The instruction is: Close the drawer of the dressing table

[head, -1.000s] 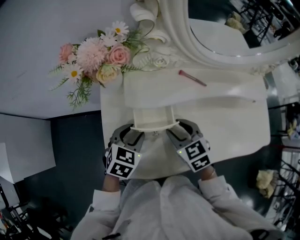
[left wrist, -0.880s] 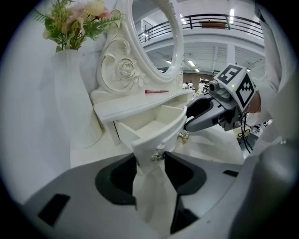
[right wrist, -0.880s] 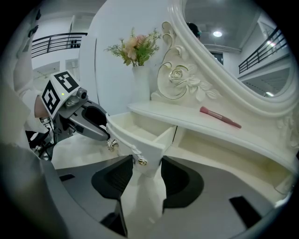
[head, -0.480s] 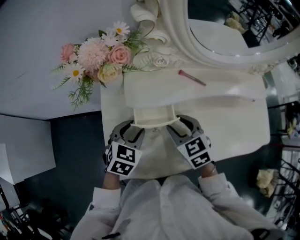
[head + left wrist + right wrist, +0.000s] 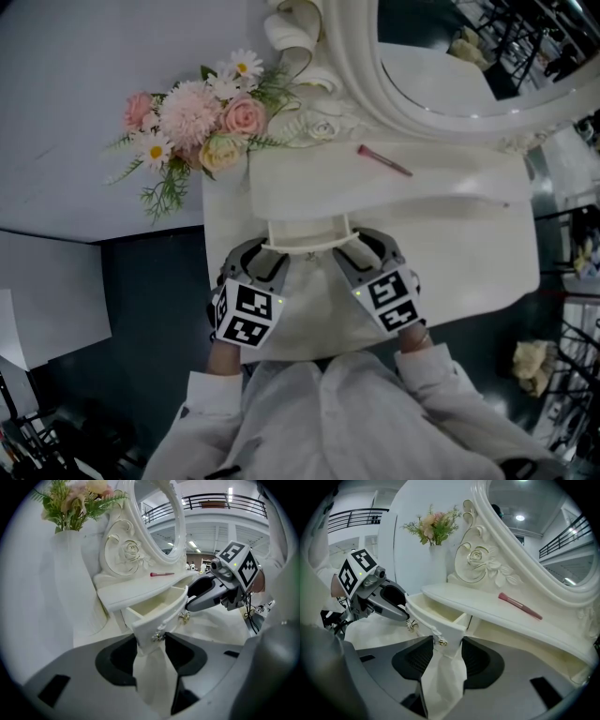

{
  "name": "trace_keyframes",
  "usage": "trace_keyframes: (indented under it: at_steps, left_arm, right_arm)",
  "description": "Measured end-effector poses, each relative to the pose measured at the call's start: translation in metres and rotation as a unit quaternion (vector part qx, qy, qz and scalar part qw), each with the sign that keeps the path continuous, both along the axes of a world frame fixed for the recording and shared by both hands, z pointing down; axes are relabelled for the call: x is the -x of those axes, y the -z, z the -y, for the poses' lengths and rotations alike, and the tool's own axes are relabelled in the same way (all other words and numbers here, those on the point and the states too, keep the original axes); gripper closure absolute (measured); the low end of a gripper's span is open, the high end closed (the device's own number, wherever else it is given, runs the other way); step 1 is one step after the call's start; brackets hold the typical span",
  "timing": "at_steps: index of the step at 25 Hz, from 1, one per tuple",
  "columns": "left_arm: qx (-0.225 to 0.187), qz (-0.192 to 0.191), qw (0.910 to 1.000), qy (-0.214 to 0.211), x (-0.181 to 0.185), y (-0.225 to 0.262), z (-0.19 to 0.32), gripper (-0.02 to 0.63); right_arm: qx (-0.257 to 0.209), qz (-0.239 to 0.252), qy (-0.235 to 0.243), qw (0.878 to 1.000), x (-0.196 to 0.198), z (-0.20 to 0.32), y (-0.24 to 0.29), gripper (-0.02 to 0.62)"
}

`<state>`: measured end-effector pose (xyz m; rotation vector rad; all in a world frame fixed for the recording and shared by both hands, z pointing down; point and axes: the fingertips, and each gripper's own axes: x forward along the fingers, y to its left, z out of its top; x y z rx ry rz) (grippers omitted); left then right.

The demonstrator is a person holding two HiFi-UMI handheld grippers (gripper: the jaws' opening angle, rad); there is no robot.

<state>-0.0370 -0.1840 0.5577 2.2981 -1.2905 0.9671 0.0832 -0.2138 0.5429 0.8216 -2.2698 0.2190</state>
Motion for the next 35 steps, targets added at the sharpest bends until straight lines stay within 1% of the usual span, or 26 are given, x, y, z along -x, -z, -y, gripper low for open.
trace_keyframes:
  at_steps: [8,14,19,24,27,30,32,35]
  left_arm:
    - [0.018,0.005,0.9998,0.011,0.001,-0.005,0.003,0.416]
    - [0.023,0.010,0.9995,0.018,0.002,-0.010,0.005,0.417]
    - [0.032,0.000,0.9990,0.031,0.003,-0.010,0.006,0.416]
    - [0.026,-0.009,0.9988,0.040,0.001,-0.010,0.010,0.416]
    - [0.025,-0.021,0.9984,0.047,0.001,-0.010,0.012,0.416]
    - [0.027,-0.025,0.9975,0.060,0.004,-0.009,0.015,0.416]
    - [0.022,-0.026,0.9964,0.077,0.006,-0.009,0.017,0.416]
    - [0.028,-0.028,0.9944,0.098,0.010,-0.014,0.016,0.416]
  right_arm:
    - [0.005,0.005,-0.003,1.000,0.001,0.004,-0.005,0.405]
    - [0.008,0.008,-0.011,1.000,0.002,0.005,-0.010,0.405]
    - [0.014,0.017,-0.024,0.999,0.003,0.007,-0.010,0.403]
    - [0.022,0.032,-0.052,0.998,0.002,0.011,-0.011,0.403]
    - [0.022,0.036,-0.061,0.997,0.002,0.013,-0.011,0.403]
    - [0.026,0.042,-0.069,0.996,0.002,0.016,-0.012,0.403]
    - [0.029,0.050,-0.076,0.995,0.002,0.018,-0.012,0.403]
    - [0.027,0.056,-0.085,0.994,0.003,0.020,-0.013,0.402]
